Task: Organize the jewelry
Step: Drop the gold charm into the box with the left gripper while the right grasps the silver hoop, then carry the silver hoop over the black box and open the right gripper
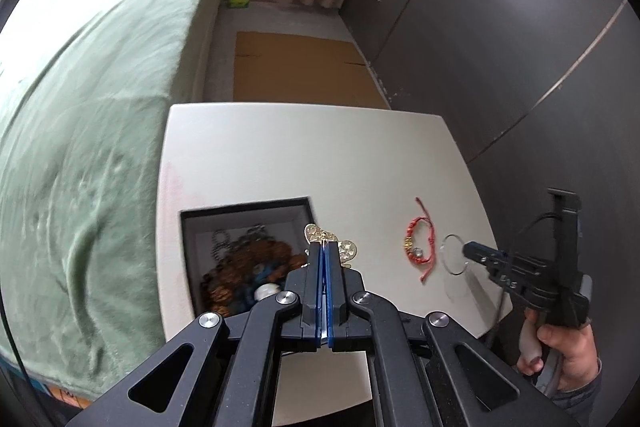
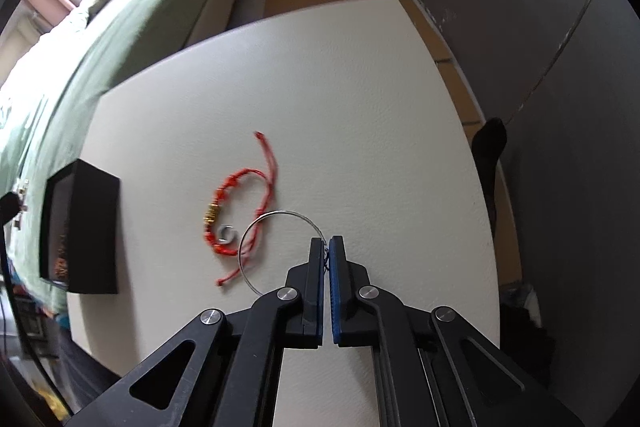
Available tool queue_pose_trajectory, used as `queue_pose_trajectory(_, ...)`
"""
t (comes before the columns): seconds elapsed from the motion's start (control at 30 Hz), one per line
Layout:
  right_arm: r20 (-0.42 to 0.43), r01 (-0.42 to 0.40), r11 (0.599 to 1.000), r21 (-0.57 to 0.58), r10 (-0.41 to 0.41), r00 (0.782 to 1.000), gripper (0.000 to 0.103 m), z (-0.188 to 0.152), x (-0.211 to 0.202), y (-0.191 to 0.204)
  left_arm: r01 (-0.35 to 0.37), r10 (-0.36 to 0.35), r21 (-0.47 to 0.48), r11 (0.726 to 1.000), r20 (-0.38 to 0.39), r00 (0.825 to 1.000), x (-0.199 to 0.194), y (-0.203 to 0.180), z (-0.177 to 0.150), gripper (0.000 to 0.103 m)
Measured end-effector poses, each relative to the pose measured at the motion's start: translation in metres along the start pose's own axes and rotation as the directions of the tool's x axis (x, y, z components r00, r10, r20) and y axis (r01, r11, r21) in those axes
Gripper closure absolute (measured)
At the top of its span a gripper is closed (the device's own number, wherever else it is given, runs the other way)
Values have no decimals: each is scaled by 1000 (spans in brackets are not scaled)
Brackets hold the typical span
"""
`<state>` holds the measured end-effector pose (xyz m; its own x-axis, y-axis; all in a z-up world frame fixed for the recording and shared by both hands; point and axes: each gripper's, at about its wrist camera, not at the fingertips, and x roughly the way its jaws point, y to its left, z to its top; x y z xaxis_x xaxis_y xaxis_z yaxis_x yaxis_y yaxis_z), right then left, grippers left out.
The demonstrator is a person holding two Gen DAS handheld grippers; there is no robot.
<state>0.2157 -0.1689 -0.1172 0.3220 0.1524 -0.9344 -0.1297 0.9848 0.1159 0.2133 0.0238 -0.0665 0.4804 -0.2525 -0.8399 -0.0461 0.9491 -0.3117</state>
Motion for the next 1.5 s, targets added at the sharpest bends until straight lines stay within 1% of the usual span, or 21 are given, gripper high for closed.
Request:
queue_pose_trajectory(0.07, 21, -7, 1000, -9, 8, 1000, 99, 0, -10, 5, 13, -13, -18, 1000, -9, 1000, -2, 10, -1, 100)
queue_pose_trajectory(0.1, 31, -13, 1000, -11, 13, 999, 99, 0, -14, 8, 16, -16, -31, 999, -13, 1000, -3, 15, -1, 94)
queue_pose_trajectory(0.13, 40, -18, 1000, -13, 18, 999, 99, 0, -20, 13, 18, -19, -43, 999, -14, 1000, -5, 20, -2, 80)
queue_pose_trajectory(0.17, 53, -27, 999, -19, 28, 998, 99, 4, -25, 17, 19, -19, -52, 998, -11, 1000, -6, 23, -2, 70)
queue_pose_trajectory(0.2, 65, -43, 999, -27, 44, 997, 99, 5, -31, 25, 15, -15, -63, 998, 2, 1000, -10, 28, -4, 50)
queue_pose_trajectory(0.27, 84, -75, 996, -44, 78, 993, 99, 6, -43, 38, 15, -13, -72, 997, 40, 999, -19, 35, -6, 37)
queue_pose_trajectory(0.5, 114, -181, 973, -143, 197, 974, 99, 11, -67, 101, 2, 4, -103, 995, 57, 998, -35, 61, -12, 37)
queue_pose_trajectory(0.63, 108, -212, 957, -198, 236, 966, 99, 11, -70, 137, -10, 19, -123, 992, 76, 997, -48, 79, -15, 37)
queue_pose_trajectory(0.73, 94, -237, 947, -216, 262, 960, 99, 10, -67, 155, -16, 29, -133, 991, 93, 995, -58, 91, -16, 37)
queue_pose_trajectory(0.87, 78, -288, 929, -232, 312, 947, 99, 11, -63, 177, -28, 43, -137, 990, 107, 993, -68, 101, -18, 37)
queue_pose_trajectory(0.97, 69, -326, 918, -226, 349, 935, 99, 11, -57, 187, -41, 57, -137, 990, 119, 991, -74, 105, -18, 37)
queue_pose_trajectory(1.0, 62, -347, 910, -227, 369, 927, 98, 11, -54, 191, -45, 61, -136, 990, 121, 991, -75, 106, -19, 37)
queue_pose_trajectory(1.03, 36, -370, 899, -233, 388, 921, 85, 11, -50, 194, -48, 65, -135, 990, 125, 990, -76, 106, -19, 37)
queue_pose_trajectory(1.07, 14, -374, 898, -232, 387, 922, 53, 10, -46, 197, -50, 67, -134, 990, 127, 990, -76, 106, -19, 37)
queue_pose_trajectory(1.1, 3, -361, 906, -221, 371, 929, 39, 9, -43, 197, -52, 69, -134, 990, 127, 989, -76, 105, -19, 36)
queue_pose_trajectory(1.13, 29, -337, 918, -211, 351, 936, 30, 7, -44, 193, -50, 67, -133, 990, 127, 990, -77, 106, -19, 35)
queue_pose_trajectory(1.17, 48, -324, 922, -211, 340, 939, 30, 6, -46, 190, -48, 65, -130, 990, 127, 990, -76, 104, -19, 33)
queue_pose_trajectory(1.23, 44, -333, 921, -202, 348, 936, 30, 5, -48, 183, -46, 62, -122, 991, 126, 990, -74, 99, -18, 29)
queue_pose_trajectory(1.27, 42, -334, 924, -189, 347, 937, 30, 5, -48, 177, -44, 59, -116, 992, 124, 991, -72, 96, -18, 29)
queue_pose_trajectory(1.37, 55, -294, 942, -161, 305, 951, 30, 3, -51, 157, -35, 46, -98, 995, 114, 992, -64, 82, -15, 29)
queue_pose_trajectory(1.5, 76, -276, 955, -110, 285, 956, 30, 1, -57, 125, -23, 29, -63, 998, 99, 995, -51, 59, -10, 29)
